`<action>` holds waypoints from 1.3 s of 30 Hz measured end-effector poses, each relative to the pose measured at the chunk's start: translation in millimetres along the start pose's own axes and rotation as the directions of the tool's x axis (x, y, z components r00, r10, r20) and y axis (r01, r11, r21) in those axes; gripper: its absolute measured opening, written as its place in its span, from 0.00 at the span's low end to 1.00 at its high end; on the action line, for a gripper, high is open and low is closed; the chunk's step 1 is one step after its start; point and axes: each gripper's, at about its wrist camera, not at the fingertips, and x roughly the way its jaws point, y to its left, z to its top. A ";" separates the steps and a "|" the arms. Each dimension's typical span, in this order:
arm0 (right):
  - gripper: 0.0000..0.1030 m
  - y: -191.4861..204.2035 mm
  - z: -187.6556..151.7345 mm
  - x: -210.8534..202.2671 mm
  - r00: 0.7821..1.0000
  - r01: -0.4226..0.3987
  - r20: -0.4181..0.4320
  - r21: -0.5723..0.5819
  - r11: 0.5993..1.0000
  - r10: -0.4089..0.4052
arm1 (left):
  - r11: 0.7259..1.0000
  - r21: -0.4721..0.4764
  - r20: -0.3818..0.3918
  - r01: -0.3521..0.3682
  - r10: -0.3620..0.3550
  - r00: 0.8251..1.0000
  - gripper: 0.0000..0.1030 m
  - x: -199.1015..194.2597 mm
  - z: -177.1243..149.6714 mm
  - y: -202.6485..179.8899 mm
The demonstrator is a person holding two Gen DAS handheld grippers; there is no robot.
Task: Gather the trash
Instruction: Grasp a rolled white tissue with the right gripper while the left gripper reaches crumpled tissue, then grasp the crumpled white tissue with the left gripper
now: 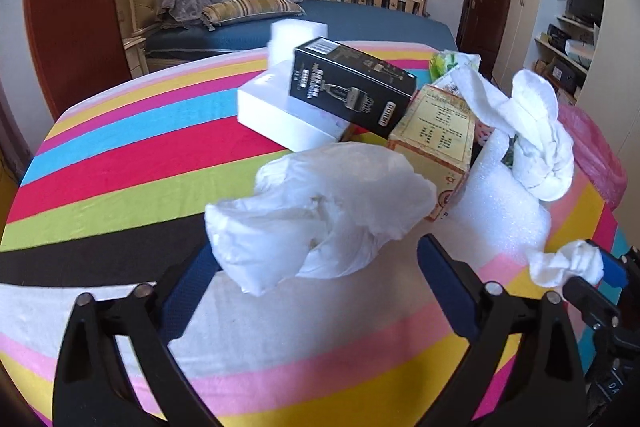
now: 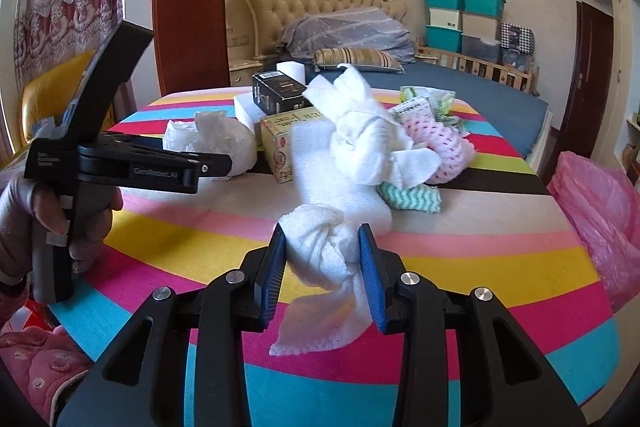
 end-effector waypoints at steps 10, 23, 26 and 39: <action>0.34 -9.3 -3.7 -6.7 1.000 0.003 0.015 0.027 1.000 -0.003 | 0.998 0.045 0.069 0.040 -0.043 0.997 0.36 -22.9 -10.4 -15.0; 0.34 -44.7 -1.3 -32.4 0.995 0.062 0.071 0.094 0.994 -0.069 | 0.988 0.116 0.191 0.103 -0.124 0.974 0.36 -77.2 -21.6 -54.9; 0.34 -56.4 -2.0 -36.4 0.993 0.080 0.080 0.115 0.990 -0.089 | 0.984 0.135 0.206 0.114 -0.141 0.968 0.36 -81.0 -22.0 -65.0; 0.34 -98.4 -11.7 -58.3 0.981 0.133 0.114 0.195 0.972 -0.157 | 0.961 0.228 0.193 0.159 -0.205 0.960 0.36 -76.7 -14.7 -107.7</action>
